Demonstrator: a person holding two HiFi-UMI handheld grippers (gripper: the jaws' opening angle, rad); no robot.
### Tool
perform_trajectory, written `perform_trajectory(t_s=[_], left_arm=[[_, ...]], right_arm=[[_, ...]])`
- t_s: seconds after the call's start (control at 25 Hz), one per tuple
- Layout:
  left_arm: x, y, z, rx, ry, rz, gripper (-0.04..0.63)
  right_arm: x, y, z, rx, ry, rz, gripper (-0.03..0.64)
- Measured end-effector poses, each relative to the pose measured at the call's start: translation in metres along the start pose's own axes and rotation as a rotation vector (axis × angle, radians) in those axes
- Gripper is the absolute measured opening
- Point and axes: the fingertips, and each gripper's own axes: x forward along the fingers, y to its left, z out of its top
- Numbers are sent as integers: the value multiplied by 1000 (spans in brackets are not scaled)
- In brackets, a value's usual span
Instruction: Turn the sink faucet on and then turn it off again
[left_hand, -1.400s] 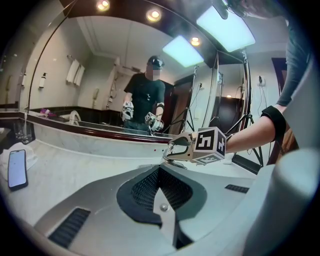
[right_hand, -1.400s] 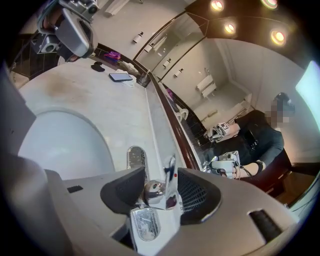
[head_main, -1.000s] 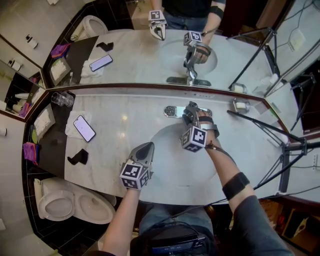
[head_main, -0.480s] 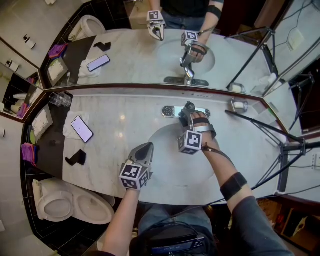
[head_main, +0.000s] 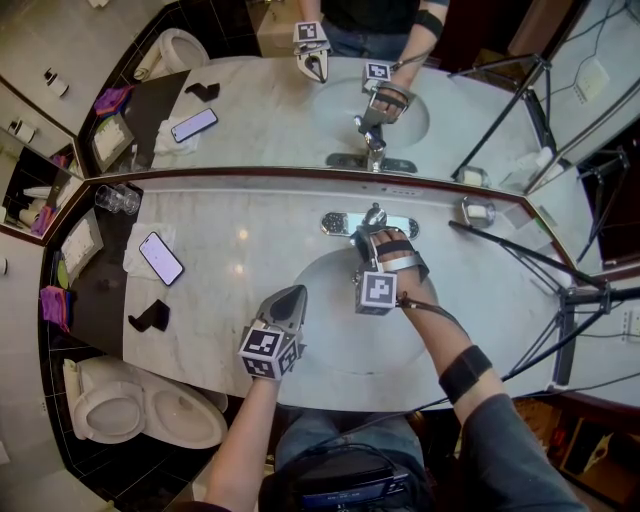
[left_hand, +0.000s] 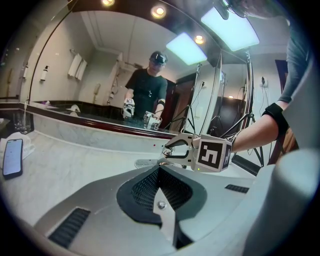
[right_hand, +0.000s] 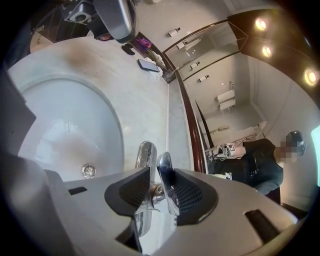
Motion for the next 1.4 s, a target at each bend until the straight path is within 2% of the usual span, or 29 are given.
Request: perform_trajectory(t_s=[0.64,0.88,1.08,1.28,1.4], left_arm=[[-9,-5,6,13,-5,2,3],[-29,-7,15,35,-23,18,3],[-45,-9,19,42,-41,35,3],[-56,-22,19,50,-48,33,3],[-60,-31,22,57,-51,29,3]], right_arm=[[1,2,-2,26,26,26,153],[-12,7,1,98,48,34,198],[-41,17,6,143,25,31,198],[-84,17,4,276,-3,23,164],[-113,7,-5,356,-9,-9,97]])
